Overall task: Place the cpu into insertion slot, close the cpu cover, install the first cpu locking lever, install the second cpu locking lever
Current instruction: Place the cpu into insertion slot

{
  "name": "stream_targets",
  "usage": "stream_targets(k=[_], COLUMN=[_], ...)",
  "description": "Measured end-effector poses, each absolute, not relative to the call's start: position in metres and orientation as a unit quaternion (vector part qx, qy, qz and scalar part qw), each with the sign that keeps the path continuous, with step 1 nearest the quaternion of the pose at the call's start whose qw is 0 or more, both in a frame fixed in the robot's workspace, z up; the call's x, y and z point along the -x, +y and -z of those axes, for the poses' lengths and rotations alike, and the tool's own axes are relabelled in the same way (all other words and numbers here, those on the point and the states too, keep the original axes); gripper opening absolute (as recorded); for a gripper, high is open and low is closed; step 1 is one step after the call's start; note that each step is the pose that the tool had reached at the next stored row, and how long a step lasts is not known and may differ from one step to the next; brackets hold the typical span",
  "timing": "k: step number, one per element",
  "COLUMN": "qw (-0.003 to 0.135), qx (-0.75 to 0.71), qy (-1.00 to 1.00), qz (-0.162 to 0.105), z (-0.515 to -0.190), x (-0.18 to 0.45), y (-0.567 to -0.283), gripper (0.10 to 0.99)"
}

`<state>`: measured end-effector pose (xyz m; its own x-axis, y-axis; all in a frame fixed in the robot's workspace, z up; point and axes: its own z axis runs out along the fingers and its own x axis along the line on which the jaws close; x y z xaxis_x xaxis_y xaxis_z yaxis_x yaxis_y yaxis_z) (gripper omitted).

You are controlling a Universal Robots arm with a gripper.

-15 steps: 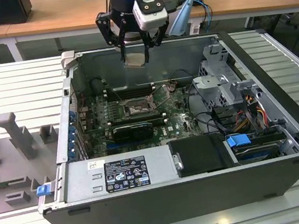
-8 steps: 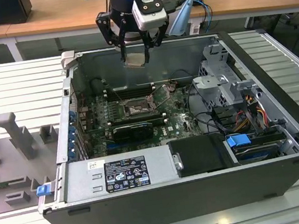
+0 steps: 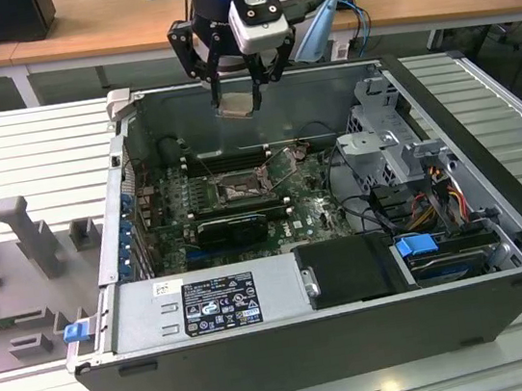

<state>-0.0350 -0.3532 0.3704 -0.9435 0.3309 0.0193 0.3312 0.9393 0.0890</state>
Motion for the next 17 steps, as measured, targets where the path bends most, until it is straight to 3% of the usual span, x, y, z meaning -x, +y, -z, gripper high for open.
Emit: stream_targets(k=[17], qw=[0.000], qx=[0.210], qy=[-0.977], qz=[0.046], z=[-0.3704], x=[0.0350], y=[-0.3532], gripper=[0.529])
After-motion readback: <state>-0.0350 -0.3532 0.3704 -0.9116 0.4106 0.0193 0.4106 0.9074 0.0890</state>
